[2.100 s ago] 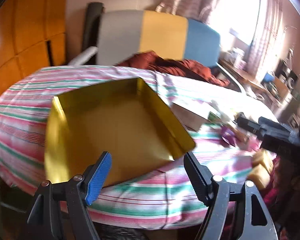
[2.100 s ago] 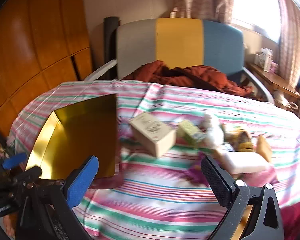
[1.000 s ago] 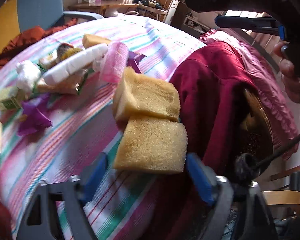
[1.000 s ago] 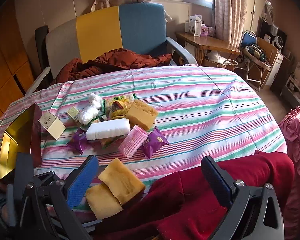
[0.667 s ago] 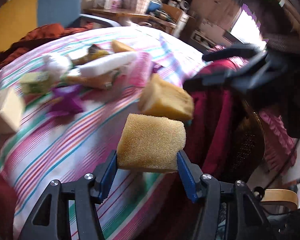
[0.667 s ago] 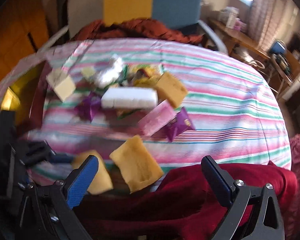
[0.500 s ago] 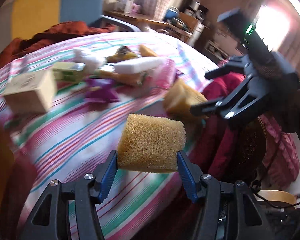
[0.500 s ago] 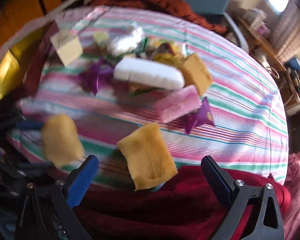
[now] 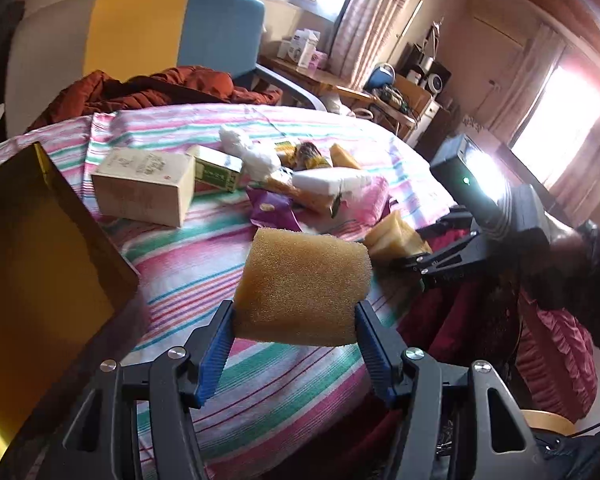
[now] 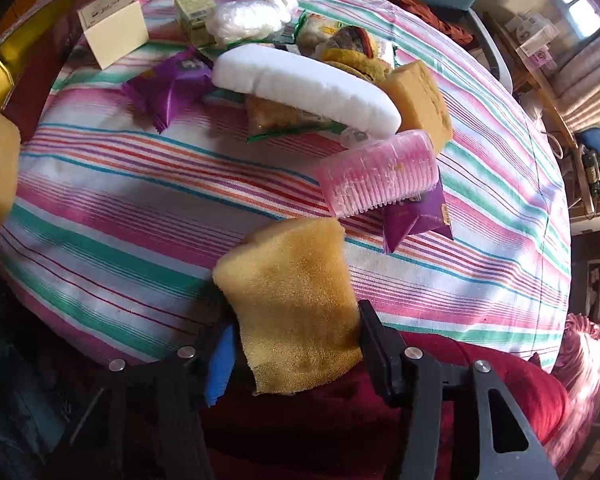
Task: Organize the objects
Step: 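Carry both yellow sponges into the gold tray and open both tools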
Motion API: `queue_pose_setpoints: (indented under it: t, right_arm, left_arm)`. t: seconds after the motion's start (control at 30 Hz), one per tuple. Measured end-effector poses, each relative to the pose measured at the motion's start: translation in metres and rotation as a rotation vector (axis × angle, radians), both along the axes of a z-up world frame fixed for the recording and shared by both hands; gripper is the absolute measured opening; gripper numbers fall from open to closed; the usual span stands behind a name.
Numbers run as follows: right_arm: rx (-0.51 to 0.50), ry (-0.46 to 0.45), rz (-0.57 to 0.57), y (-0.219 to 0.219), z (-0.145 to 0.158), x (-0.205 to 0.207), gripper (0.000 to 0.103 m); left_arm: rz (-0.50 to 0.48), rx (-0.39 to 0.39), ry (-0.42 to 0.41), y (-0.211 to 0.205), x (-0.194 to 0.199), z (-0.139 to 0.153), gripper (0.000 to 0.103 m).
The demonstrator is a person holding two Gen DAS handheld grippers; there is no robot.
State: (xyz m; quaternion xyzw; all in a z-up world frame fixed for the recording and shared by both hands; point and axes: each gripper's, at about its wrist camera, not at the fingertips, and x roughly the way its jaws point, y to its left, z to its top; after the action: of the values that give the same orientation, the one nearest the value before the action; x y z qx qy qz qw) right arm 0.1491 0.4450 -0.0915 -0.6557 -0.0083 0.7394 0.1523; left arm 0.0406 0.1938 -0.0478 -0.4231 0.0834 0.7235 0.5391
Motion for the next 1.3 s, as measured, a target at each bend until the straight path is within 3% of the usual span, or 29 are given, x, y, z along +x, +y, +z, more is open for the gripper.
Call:
queue_pose_setpoints:
  t: [0.2, 0.37, 0.53, 0.63, 0.67, 0.73, 0.8, 0.9, 1.07, 1.3]
  right_arm:
    - [-0.060, 0.158, 0.028, -0.014, 0.041, 0.001, 0.054]
    - [-0.142, 0.319, 0.125, -0.052, 0.078, -0.032, 0.054]
    - [-0.228, 0.465, 0.212, -0.122, 0.098, -0.093, 0.054]
    - [-0.309, 0.498, 0.266, -0.162, 0.101, -0.135, 0.057]
    - [-0.329, 0.504, 0.279, -0.174, 0.101, -0.146, 0.059]
    - [-0.420, 0.498, 0.324, -0.200, 0.099, -0.168, 0.076]
    - [-0.450, 0.501, 0.341, -0.224, 0.103, -0.177, 0.101]
    - [-0.424, 0.507, 0.371, -0.255, 0.101, -0.182, 0.102]
    - [-0.220, 0.552, 0.457, -0.291, 0.103, -0.164, 0.103]
    - [-0.069, 0.629, 0.393, -0.297, 0.105, -0.155, 0.103]
  left_arm:
    - [0.156, 0.044, 0.007, -0.039, -0.022, 0.020, 0.060]
    - [0.405, 0.067, 0.016, -0.096, -0.062, 0.037, 0.061]
    - [0.675, -0.027, 0.035, -0.153, -0.085, 0.028, 0.065]
    - [0.788, -0.099, 0.033, -0.181, -0.087, 0.017, 0.072]
    - [0.832, -0.124, 0.042, -0.190, -0.085, 0.013, 0.078]
    - [0.874, -0.153, 0.049, -0.202, -0.079, 0.007, 0.083]
    - [0.898, -0.164, 0.037, -0.214, -0.075, 0.002, 0.083]
    - [0.936, -0.154, 0.025, -0.230, -0.072, 0.000, 0.083]
    - [0.994, -0.103, 0.073, -0.237, -0.068, 0.018, 0.083]
    - [1.017, -0.108, 0.125, -0.236, -0.066, 0.033, 0.083]
